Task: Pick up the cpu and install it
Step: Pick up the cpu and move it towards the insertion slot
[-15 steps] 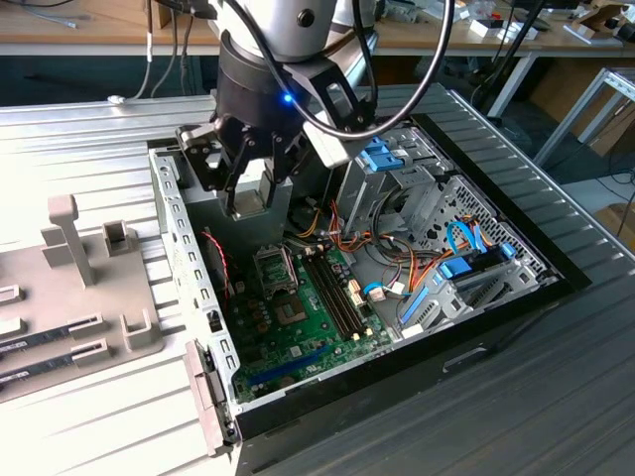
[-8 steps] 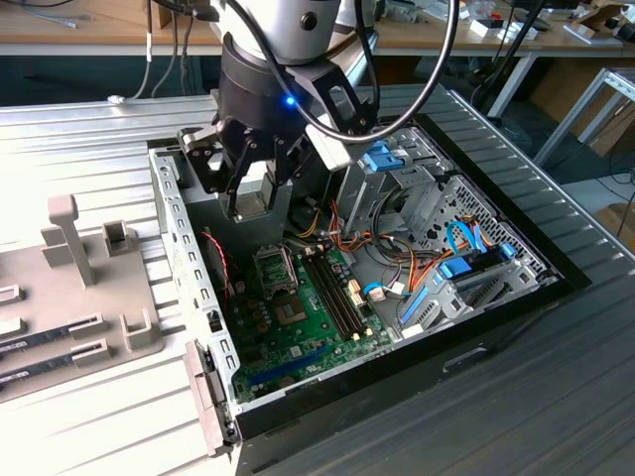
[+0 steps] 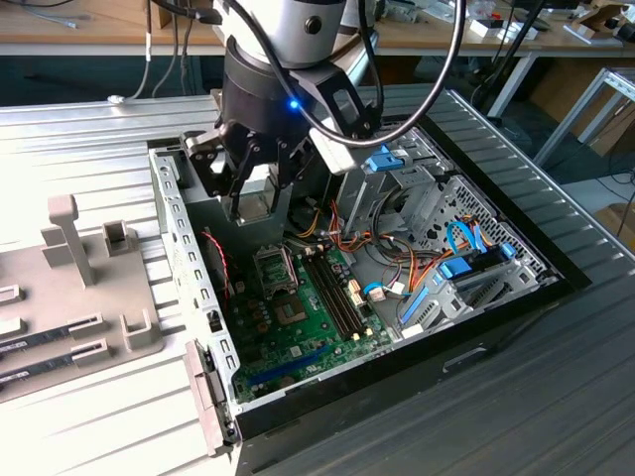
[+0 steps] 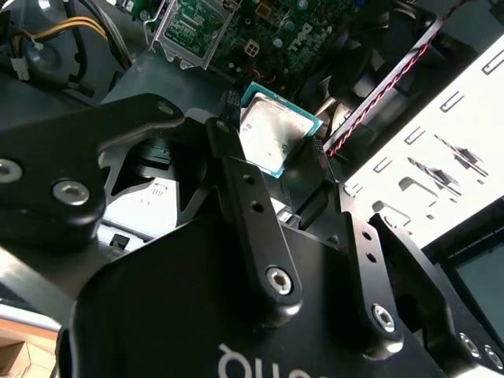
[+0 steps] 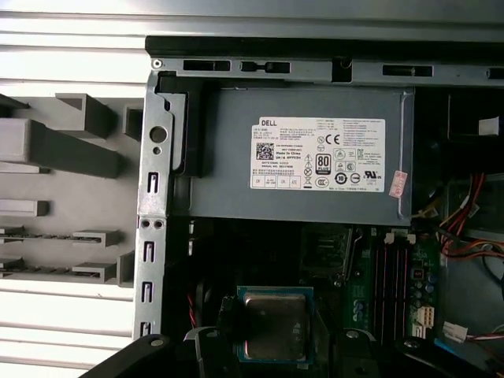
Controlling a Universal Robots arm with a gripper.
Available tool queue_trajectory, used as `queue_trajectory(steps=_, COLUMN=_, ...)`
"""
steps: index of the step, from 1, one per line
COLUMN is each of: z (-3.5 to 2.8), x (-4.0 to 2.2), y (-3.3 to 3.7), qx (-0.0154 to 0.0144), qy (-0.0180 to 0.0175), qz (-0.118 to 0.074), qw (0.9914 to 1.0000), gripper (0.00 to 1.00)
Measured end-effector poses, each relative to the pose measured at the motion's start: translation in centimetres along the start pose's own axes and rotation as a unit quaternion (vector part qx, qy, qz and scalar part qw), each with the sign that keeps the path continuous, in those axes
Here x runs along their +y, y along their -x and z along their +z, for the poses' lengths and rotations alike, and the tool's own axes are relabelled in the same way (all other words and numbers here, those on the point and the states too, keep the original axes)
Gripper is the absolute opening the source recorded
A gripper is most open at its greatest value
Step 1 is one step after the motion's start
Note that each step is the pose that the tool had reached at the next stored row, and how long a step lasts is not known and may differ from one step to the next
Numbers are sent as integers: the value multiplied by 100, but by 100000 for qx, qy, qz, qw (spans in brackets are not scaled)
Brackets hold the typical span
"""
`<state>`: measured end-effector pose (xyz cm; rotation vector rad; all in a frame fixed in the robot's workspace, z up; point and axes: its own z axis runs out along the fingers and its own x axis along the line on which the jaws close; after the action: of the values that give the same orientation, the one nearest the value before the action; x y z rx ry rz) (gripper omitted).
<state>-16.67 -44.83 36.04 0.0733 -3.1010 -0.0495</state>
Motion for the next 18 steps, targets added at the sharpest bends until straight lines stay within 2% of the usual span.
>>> queue_trajectory(steps=9, z=4, x=-70, y=12, qx=2, qy=-1, qz=-2, qw=100000, gripper=47)
queue_trajectory(steps=18, z=13, x=-98, y=45, qx=-3, qy=3, qz=2, qw=100000, gripper=47)
